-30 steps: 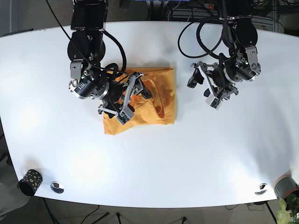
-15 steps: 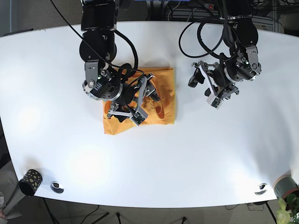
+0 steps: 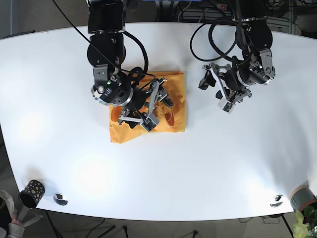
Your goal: Fold the T-shirt properly
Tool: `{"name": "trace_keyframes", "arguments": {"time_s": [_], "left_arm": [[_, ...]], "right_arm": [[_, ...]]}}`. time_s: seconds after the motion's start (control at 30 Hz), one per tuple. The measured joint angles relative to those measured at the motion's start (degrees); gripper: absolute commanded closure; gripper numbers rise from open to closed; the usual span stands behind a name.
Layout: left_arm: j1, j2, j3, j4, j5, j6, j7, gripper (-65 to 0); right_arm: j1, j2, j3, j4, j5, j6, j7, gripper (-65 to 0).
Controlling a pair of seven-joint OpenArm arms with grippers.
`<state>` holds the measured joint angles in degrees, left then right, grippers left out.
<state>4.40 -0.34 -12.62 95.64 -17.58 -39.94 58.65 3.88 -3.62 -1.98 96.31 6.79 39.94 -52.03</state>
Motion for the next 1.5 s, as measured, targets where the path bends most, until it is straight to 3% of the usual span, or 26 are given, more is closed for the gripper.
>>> {"name": "trace_keyframes", "arguments": {"time_s": [0.07, 0.23, 0.33, 0.83, 0.97, 1.1, 1.23, 1.5], "left_arm": [[0.0, 0.0, 0.0, 0.0, 0.0, 0.0, 0.0, -38.3], [0.0, 0.0, 0.0, 0.0, 0.0, 0.0, 0.0, -38.3], [0.0, 0.0, 0.0, 0.0, 0.0, 0.0, 0.0, -38.3], [0.0, 0.0, 0.0, 0.0, 0.0, 0.0, 0.0, -38.3], [0.0, 0.0, 0.0, 0.0, 0.0, 0.0, 0.0, -38.3], [0.0, 0.0, 0.0, 0.0, 0.0, 0.0, 0.0, -38.3], [0.0, 0.0, 0.0, 0.0, 0.0, 0.0, 0.0, -38.3], [0.2, 0.0, 0.0, 0.0, 0.0, 0.0, 0.0, -38.3]], "right_arm": [[-0.1, 0.2, 0.0, -0.6, -0.2, -0.02, 1.1, -37.4], [0.1, 0.8, 0.0, -0.7, -0.2, -0.04, 2.4, -16.6], [0.2, 0.8, 0.0, -0.8, -0.2, -0.02, 2.6, -10.6], [3.6, 1.0, 5.1, -4.4, 0.0, -0.04, 2.8, -10.0], [4.8, 0.2, 5.0, -4.5, 0.0, -0.02, 2.5, -10.0], [6.4, -2.8, 5.3, -4.5, -0.1, -0.07, 2.5, -10.0], [8.5, -4.6, 2.9, -5.0, 0.2, -0.02, 2.6, -10.0], [13.4, -5.0, -2.7, -14.1, 0.1, -0.02, 6.3, -11.9]]}}
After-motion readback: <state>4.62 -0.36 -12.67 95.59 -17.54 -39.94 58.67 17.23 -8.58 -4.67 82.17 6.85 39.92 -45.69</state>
